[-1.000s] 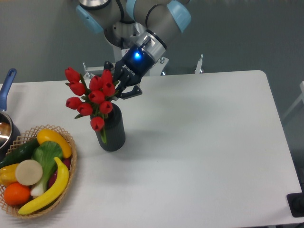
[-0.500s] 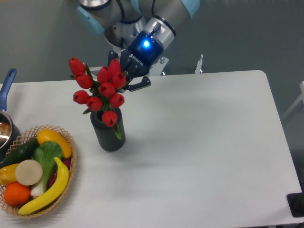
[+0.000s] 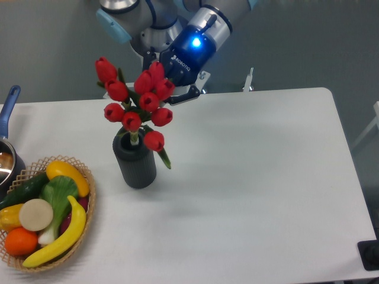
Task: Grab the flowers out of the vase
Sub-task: 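Lift the tulip bunch up out of the black vase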
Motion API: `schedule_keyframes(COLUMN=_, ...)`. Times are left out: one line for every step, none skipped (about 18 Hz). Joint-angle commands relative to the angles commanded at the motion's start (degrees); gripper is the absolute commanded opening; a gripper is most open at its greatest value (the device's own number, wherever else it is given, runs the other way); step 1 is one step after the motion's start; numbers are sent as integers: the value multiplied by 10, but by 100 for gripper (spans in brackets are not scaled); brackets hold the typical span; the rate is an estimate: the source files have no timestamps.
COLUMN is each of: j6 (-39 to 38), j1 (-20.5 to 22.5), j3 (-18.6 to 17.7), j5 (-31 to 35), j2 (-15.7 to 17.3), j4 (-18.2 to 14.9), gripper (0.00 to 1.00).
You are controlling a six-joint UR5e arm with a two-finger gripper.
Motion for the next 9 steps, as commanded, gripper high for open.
schedule_keyframes(j6=-11, j1=0, j3=8, j5=0, j2=0, j4=0, gripper=0)
schedule_keyframes(j6=-20, j1=0, j3=17, j5=-1, j2=-1, j4=0, gripper=0)
schedule_keyframes(j6=-27, j1=0, j3=24, j5=-1, j2=-2, j4=-1, gripper=0)
schedule_keyframes(j6=-34, j1=1, j3=30, j5=-1, j2=-3, j4=-1, gripper=0)
schedule_keyframes(j6=-37, j1=1, j3=36, j5=-1, j2=-4, j4=-1, gripper=0)
schedule_keyframes(j6=-37, j1=2, j3=41, j5=-1, j2=-4, j4=-1, gripper=0)
schedule_keyframes(j6=-37, j1=5, j3=47, j5=0, j2=-5, j4=-1, gripper=0)
schedule_keyframes(j6=-36, j1=8, j3=54, j5=0, j2=-9, j4=-1, gripper=0)
schedule_keyframes(j6=-34, j1=10, j3=64, j5=0, j2=-19, j4=-1, gripper=0)
